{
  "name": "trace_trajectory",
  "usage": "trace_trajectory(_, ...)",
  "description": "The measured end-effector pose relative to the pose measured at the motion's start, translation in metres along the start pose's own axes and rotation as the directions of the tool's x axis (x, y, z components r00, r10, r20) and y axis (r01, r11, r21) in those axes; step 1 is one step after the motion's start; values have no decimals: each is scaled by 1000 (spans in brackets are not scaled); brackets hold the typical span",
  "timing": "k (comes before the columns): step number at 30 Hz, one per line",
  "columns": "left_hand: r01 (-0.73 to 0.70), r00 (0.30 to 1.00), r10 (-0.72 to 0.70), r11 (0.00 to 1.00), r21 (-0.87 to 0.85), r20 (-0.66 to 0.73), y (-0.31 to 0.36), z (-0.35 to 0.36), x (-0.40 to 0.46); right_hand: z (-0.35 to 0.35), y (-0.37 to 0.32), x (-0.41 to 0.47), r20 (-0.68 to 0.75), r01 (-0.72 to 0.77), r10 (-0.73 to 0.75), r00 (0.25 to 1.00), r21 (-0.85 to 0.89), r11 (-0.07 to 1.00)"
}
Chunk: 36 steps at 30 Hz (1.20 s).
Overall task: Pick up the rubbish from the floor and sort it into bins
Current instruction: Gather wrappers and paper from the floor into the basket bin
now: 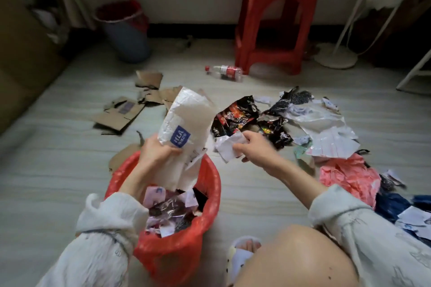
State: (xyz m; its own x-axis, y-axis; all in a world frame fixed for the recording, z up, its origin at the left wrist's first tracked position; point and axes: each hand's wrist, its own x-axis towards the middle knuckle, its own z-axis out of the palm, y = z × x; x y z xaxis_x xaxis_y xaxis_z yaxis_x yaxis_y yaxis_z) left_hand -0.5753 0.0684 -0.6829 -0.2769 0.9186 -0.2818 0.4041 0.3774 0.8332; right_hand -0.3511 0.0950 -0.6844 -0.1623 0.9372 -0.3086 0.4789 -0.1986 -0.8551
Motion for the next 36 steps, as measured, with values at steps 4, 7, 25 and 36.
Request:
trace_trajectory(4, 68, 985, -61, 997, 40, -164, -54, -25, -24, 30, -19, 4, 89, 50, -33, 996, -199, 979)
trace_trajectory(7, 131, 941, -51, 966, 221, -334, -84, -28, -19, 42, -25, 8, 102, 75, -44, 994, -321, 944)
trace_trajectory(25, 102, 995, -81, 606, 789, -65, -167, 40, 13, 49, 8, 13, 117, 114, -71, 991, -416, 902)
trace_trajectory(36, 108, 937, -326, 609, 786, 124, -169, 37, 41, 60, 16, 15, 207, 190, -106, 973, -444, 876)
